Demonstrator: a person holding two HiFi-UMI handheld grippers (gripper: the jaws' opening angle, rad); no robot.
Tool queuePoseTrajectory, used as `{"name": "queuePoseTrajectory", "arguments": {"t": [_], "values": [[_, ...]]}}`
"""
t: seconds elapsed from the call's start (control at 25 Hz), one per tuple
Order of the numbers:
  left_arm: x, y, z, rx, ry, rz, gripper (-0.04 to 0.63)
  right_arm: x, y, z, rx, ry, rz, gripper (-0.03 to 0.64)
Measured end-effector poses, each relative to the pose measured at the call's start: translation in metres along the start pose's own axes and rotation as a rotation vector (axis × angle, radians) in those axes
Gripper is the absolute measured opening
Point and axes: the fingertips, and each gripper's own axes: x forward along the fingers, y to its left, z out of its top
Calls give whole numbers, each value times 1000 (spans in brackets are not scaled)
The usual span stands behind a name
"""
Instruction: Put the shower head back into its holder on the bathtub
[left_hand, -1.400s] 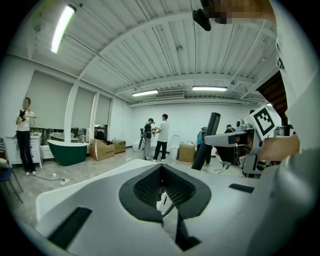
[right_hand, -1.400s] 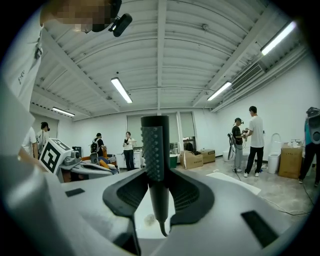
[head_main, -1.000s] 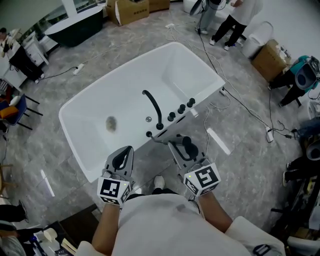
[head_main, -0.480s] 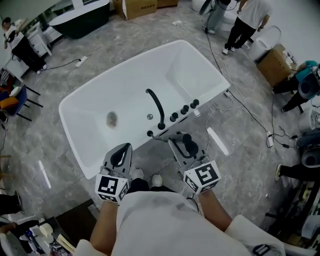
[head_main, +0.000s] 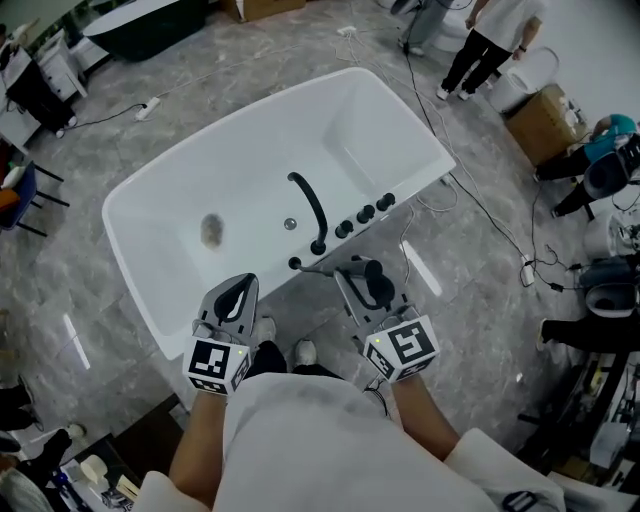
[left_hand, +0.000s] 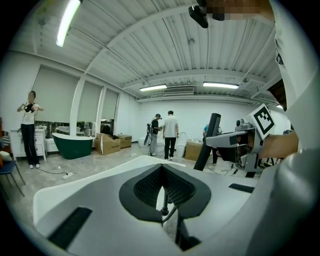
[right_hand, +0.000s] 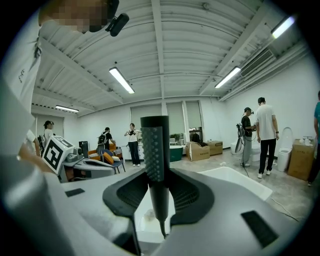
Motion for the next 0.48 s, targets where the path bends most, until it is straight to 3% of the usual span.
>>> {"name": "queuePoseTrajectory", "arguments": {"t": [0.48], "values": [[36, 24, -18, -31, 41, -73, 9, 41, -7, -25, 3, 93, -23, 141]]}}
